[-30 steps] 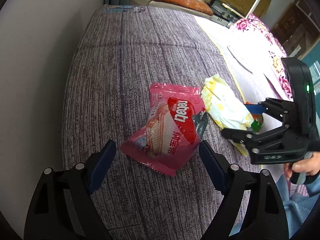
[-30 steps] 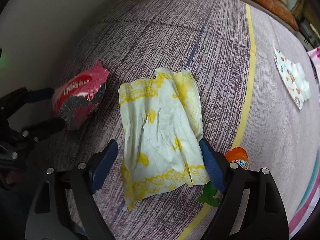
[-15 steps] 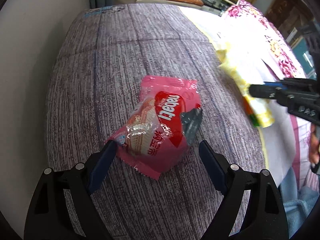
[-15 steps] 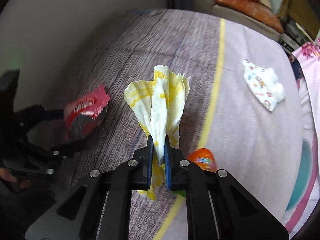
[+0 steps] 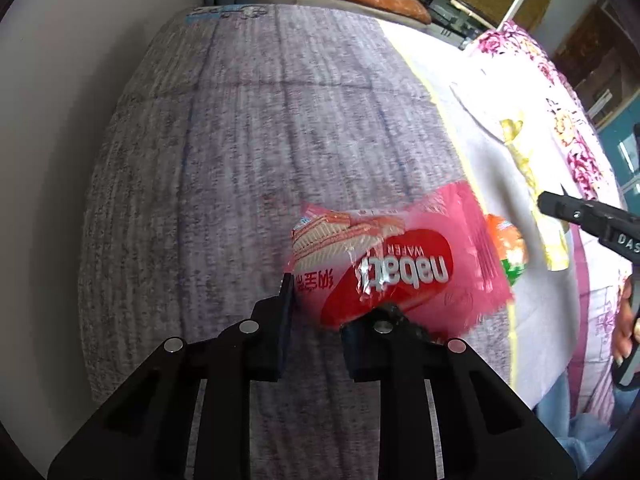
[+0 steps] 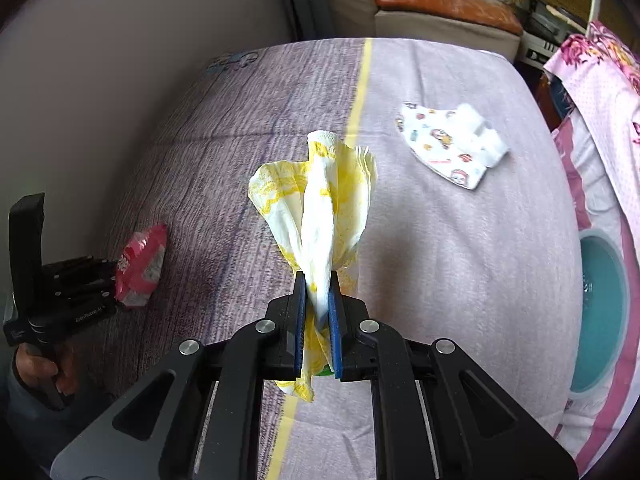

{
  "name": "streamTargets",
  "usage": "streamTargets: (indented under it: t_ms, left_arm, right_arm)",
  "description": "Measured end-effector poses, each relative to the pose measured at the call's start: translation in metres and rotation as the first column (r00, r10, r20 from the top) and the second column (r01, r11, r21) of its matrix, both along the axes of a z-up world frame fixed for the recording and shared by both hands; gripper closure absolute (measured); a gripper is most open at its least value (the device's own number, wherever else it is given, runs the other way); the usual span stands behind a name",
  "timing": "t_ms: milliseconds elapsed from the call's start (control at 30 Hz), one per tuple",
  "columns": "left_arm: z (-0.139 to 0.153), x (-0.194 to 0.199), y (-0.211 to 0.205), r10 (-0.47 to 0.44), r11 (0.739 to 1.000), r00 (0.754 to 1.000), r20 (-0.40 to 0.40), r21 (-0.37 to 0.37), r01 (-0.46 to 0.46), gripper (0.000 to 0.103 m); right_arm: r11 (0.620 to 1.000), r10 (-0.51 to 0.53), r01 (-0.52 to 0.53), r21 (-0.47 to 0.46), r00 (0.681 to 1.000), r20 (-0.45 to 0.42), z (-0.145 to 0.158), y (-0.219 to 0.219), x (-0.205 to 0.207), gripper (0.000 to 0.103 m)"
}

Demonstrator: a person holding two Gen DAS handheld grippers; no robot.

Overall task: Collect trash
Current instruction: 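Grasp the pink Nabati wrapper with the left tool while the right tool grasps the yellow tissue, then carry the wrapper with the left tool over the bin while the right tool carries the tissue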

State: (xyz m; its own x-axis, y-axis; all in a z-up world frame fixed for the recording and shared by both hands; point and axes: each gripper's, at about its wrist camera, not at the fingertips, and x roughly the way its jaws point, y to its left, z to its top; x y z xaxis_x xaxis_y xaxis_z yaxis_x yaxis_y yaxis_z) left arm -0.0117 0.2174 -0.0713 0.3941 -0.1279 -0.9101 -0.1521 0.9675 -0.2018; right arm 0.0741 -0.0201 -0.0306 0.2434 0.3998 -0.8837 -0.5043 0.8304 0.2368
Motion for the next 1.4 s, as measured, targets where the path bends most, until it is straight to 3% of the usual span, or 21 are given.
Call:
streamTargets:
  t_ms: [233, 333, 933, 1200, 1400]
  left_arm:
    - [0.008, 0.014, -0.029, -0.028, 0.999, 1.000, -0.008, 0.043, 0.028, 0.081]
    - [0.012, 0.020, -0.039, -0.034, 0.998, 0.999, -0.007, 0.060, 0.034, 0.088]
    - [0.055, 0.062, -0.119, -0.144, 0.985, 0.987, 0.076, 0.106, 0.136, 0.089]
    - [0.055, 0.096, -0.182, -0.252, 0.965, 0.966, 0.060, 0.088, 0.246, 0.089]
    - [0.049, 0.126, -0.245, -0.342, 0.939, 0.939, 0.047, 0.066, 0.338, 0.089]
  right_arm:
    - [0.998, -0.038, 0.038, 0.043, 0.999, -0.010, -0.002, -0.023, 0.010, 0.093]
    - [0.997, -0.054, 0.055, 0.059, 0.998, -0.012, 0.001, -0.033, 0.010, 0.093]
    - [0.974, -0.170, 0.167, 0.152, 0.985, 0.005, 0.017, -0.104, 0.031, 0.093]
    - [0.937, -0.300, 0.294, 0.191, 0.954, 0.006, 0.018, -0.169, 0.045, 0.093]
    - [0.889, -0.424, 0.413, 0.197, 0.906, 0.012, 0.016, -0.235, 0.053, 0.093]
